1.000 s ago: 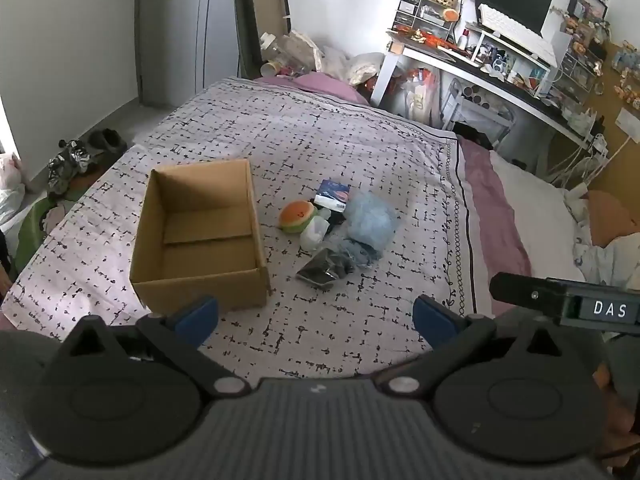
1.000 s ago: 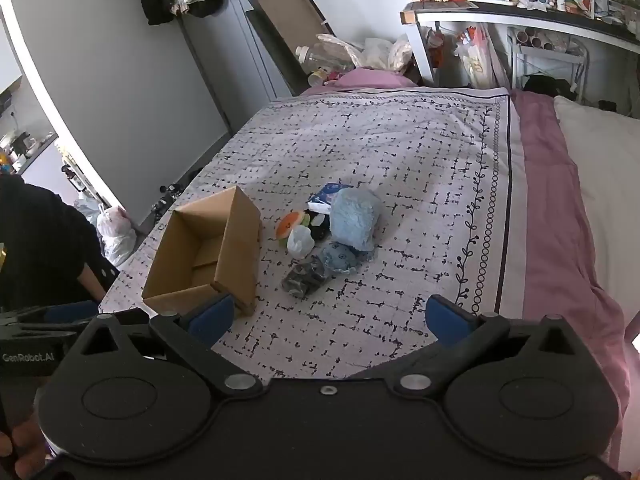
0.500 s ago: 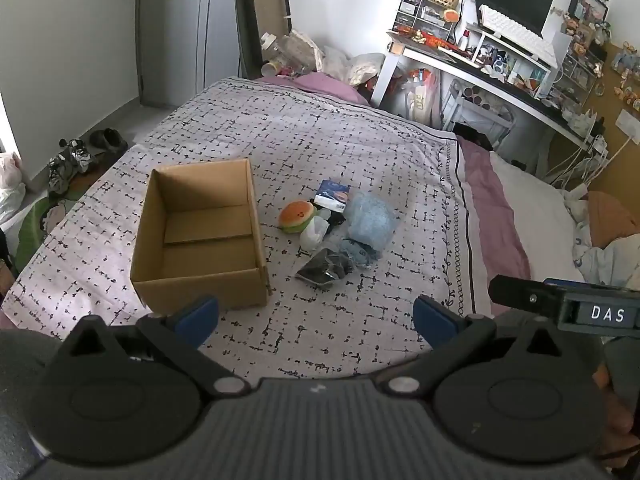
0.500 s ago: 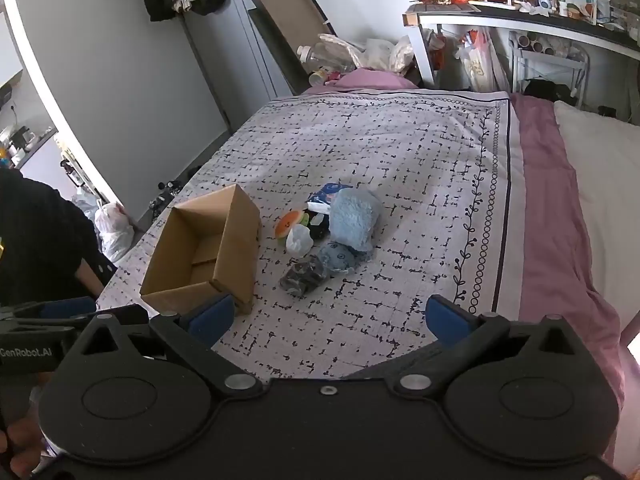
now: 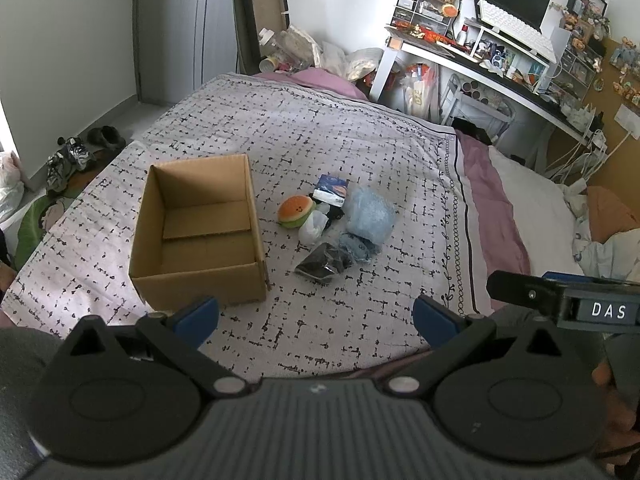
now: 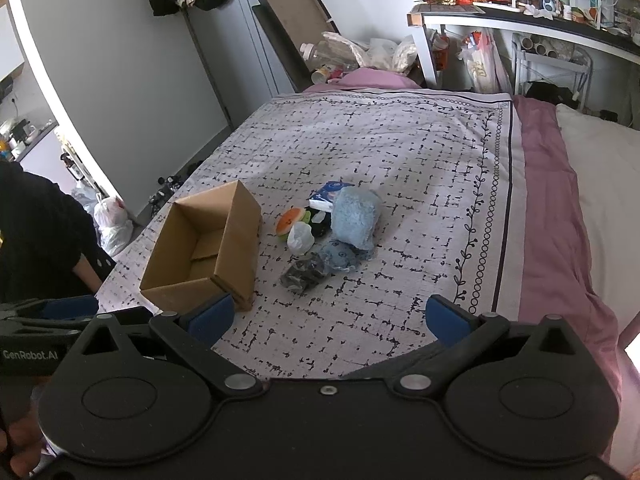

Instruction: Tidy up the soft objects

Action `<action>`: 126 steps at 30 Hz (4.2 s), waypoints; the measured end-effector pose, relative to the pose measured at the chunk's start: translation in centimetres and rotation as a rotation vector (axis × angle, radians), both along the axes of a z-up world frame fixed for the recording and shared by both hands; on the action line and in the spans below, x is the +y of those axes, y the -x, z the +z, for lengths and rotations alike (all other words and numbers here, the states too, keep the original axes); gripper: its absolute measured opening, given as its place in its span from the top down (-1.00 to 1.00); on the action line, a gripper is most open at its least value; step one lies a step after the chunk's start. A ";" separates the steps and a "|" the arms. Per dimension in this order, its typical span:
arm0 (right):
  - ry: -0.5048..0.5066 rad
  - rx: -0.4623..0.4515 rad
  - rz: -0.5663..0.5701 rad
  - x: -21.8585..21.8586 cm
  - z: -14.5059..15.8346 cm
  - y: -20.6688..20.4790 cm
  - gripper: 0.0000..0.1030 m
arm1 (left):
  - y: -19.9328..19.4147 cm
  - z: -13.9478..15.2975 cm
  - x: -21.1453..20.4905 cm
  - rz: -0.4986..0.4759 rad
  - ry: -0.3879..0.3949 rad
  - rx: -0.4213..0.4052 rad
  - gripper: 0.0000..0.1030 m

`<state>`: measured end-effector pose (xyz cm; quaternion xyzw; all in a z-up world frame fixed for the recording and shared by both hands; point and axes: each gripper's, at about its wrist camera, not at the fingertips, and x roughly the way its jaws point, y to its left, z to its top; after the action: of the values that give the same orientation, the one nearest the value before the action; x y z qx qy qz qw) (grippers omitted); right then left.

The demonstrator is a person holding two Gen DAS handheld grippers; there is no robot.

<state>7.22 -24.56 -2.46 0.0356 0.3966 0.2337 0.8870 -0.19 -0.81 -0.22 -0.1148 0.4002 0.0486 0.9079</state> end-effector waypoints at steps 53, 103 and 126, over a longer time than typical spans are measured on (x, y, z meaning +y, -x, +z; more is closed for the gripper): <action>-0.025 0.039 0.004 0.7 -1.0 -3.2 -1.00 | -3.4 -1.0 0.4 0.011 0.045 0.044 -0.99; -0.381 0.489 -0.123 0.9 -15.6 -19.2 -0.53 | -18.2 -13.0 -3.3 -0.050 -0.003 0.218 -0.59; -0.226 0.472 -0.037 5.8 -18.2 -20.9 0.14 | -20.3 -16.5 -2.6 -0.064 0.004 0.238 -0.07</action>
<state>28.14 -18.71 -20.66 0.1952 0.5634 0.2456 0.7643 20.09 -3.38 -16.73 -0.0974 0.5087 0.0322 0.8548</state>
